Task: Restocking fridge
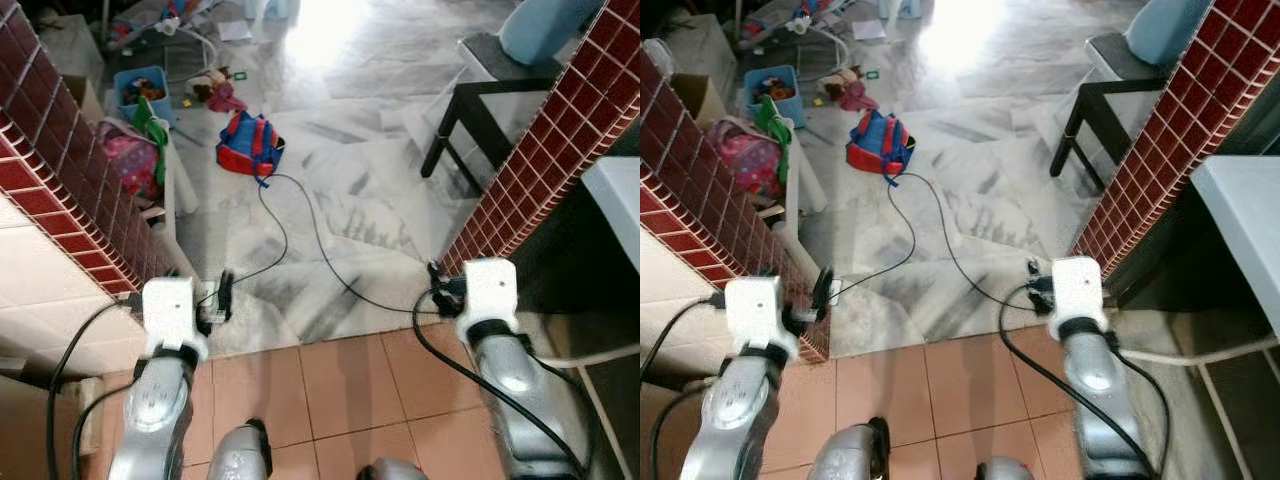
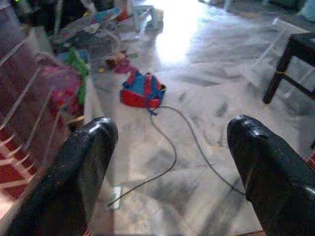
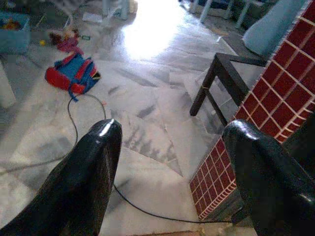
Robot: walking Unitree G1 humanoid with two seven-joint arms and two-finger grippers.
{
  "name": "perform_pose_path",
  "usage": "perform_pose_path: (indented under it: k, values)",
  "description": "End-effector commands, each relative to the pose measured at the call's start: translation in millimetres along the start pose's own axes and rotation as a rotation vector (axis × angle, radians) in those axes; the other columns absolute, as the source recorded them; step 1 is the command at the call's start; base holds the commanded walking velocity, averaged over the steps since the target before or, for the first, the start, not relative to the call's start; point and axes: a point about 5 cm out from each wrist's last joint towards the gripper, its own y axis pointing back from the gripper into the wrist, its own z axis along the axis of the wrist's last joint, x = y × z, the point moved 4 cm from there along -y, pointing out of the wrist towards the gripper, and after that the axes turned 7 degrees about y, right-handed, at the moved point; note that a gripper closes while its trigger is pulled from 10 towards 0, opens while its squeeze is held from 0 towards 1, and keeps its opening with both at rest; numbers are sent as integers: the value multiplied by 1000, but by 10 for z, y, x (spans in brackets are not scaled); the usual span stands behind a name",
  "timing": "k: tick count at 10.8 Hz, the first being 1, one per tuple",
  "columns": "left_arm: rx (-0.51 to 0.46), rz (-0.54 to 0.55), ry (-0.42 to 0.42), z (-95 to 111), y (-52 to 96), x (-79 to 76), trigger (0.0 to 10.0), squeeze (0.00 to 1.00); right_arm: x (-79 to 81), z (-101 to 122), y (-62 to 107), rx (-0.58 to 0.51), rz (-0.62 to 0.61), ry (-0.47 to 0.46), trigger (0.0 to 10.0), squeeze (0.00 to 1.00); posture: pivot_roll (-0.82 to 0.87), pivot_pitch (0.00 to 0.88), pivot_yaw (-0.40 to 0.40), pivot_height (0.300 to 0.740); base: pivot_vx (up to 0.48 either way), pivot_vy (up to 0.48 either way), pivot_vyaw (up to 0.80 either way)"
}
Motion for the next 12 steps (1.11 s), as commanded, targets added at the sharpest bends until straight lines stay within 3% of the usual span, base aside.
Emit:
perform_pose_path:
  k: [1,3,6,12]
  values:
    - [17,-7,5,-32,-11,-15,10000,0,-42,8,14,1,-21,1,10000,0,11,135,21,740,0,0,-800]
    - [36,-22,18,-55,-33,-59,10000,0,-85,-19,-1,7,-36,-24,10000,0,12,140,22,740,0,0,-206]
    - [35,-25,25,-35,-48,-53,10000,0,-49,0,-28,11,-33,-33,10000,0,19,152,25,740,-264,0,-800]
    - [13,-138,50,21,-71,-211,10000,0,-110,16,-72,8,-63,-32,10000,0,14,161,27,740,0,0,-796]
